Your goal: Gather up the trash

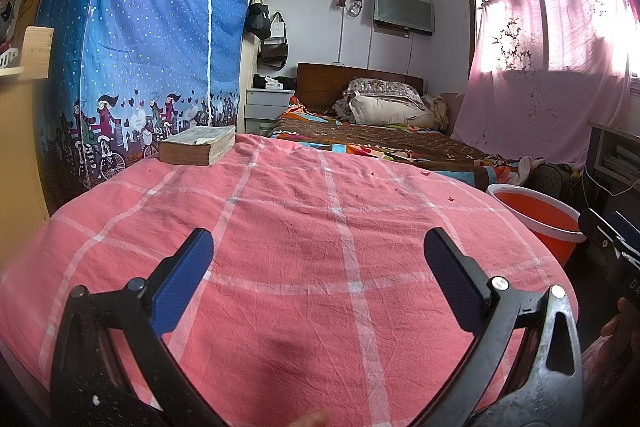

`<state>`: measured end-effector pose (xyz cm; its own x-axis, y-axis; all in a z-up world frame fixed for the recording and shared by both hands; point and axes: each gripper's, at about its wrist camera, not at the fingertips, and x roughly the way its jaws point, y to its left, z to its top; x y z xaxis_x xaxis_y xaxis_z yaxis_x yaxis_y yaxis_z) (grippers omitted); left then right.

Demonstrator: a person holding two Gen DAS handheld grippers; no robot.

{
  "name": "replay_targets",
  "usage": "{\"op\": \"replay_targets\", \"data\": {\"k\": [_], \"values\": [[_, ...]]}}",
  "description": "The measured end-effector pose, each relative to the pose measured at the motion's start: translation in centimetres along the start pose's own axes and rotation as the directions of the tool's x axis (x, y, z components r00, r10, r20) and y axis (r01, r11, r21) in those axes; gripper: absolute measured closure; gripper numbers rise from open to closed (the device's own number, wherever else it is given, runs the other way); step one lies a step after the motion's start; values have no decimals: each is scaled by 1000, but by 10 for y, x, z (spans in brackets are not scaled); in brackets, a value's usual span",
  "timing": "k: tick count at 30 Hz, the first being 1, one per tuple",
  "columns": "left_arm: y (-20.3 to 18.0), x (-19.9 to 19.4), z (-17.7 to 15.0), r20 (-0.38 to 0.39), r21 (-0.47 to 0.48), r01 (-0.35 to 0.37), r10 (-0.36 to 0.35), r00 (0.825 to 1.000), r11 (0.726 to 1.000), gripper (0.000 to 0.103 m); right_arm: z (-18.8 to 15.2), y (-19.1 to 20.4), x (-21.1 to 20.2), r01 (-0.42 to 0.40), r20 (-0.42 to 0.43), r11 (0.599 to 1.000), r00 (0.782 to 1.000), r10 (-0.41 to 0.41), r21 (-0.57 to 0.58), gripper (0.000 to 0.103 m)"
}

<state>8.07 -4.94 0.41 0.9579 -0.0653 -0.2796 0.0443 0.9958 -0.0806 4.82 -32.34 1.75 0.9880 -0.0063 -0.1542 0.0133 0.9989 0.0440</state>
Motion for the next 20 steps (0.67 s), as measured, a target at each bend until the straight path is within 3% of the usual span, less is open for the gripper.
{"op": "replay_targets", "data": {"k": [20], "values": [[-18, -7, 4, 31, 82, -19, 17, 999, 996, 0, -3, 4, 0, -2, -5, 1000, 1000, 2, 2, 0]]}}
